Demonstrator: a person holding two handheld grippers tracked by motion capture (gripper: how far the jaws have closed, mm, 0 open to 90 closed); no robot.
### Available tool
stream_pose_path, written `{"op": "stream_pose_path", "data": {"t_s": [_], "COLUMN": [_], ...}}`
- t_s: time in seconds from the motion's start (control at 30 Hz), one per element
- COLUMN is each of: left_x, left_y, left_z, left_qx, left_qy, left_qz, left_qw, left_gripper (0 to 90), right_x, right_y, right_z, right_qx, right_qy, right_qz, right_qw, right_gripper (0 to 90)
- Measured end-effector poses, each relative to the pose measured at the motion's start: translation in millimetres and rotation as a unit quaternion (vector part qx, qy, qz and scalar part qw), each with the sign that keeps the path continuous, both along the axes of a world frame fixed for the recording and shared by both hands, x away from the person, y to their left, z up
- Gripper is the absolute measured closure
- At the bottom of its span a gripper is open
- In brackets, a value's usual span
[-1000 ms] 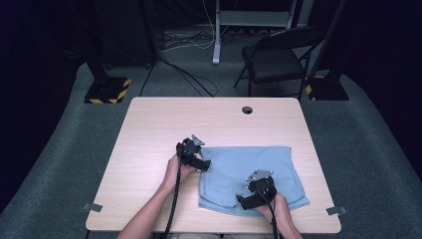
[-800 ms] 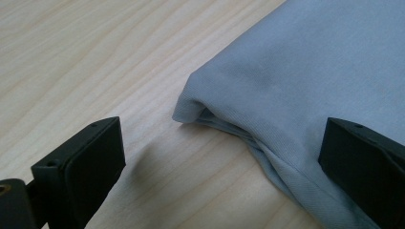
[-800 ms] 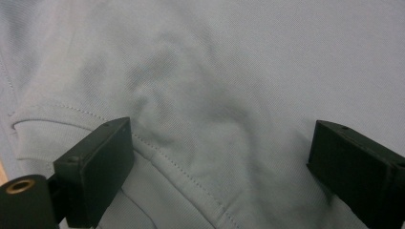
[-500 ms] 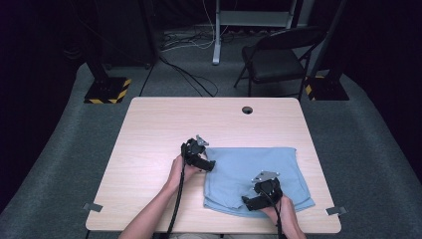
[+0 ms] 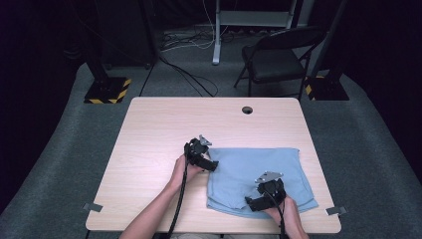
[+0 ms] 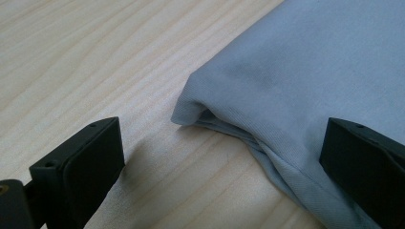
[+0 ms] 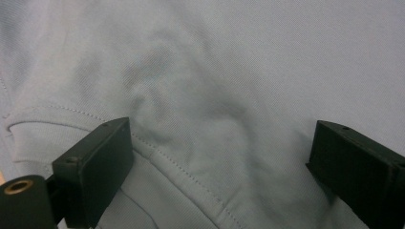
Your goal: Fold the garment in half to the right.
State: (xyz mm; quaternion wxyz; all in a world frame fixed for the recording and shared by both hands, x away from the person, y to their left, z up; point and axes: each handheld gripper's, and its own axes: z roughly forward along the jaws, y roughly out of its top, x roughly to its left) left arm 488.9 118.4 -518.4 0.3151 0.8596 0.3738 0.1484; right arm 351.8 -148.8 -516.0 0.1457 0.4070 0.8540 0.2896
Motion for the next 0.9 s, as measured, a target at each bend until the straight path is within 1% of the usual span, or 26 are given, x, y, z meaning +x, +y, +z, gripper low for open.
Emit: {"op": "stream_pose_path", "data": {"t_s": [0.2,0.37,0.47,0.6,0.7,0.8,0.9], "left_x": [1.4,4.2,5.7,5.8,5.7,5.4,5.4], "left_y": [-0.2,-0.1,0.4,0.7,1.2,2.1,3.4], "left_z": [-0.2,-0.7,-1.2,-1.4,-1.7,-1.9,-1.3], "left_qx": [-0.001,-0.006,-0.010,-0.011,-0.013,-0.015,-0.017], "left_qy": [0.002,0.009,0.013,0.013,0.012,0.012,0.014], "left_qz": [-0.003,-0.006,-0.008,-0.008,-0.009,-0.008,-0.010], "left_qw": [1.0000,0.9999,0.9998,0.9998,0.9998,0.9998,0.9997], "left_gripper": [0.9,0.5,0.4,0.4,0.3,0.3,0.4], "right_x": [0.3,0.9,0.5,0.3,0.6,0.4,1.2], "right_y": [-0.1,-0.7,-0.4,-1.5,-2.5,-0.9,0.7], "right_z": [0.1,-0.4,-1.7,-3.2,-3.8,-2.2,-0.8], "right_qx": [-0.001,-0.001,-0.005,-0.002,-0.001,-0.011,-0.016], "right_qy": [0.001,0.002,-0.006,-0.016,-0.021,-0.019,-0.011], "right_qz": [0.000,-0.003,-0.009,-0.009,-0.004,-0.005,-0.010], "right_qw": [1.0000,1.0000,0.9999,0.9998,0.9998,0.9998,0.9998], "right_gripper": [6.4,4.2,0.4,0.0,0.0,0.0,0.0]}}
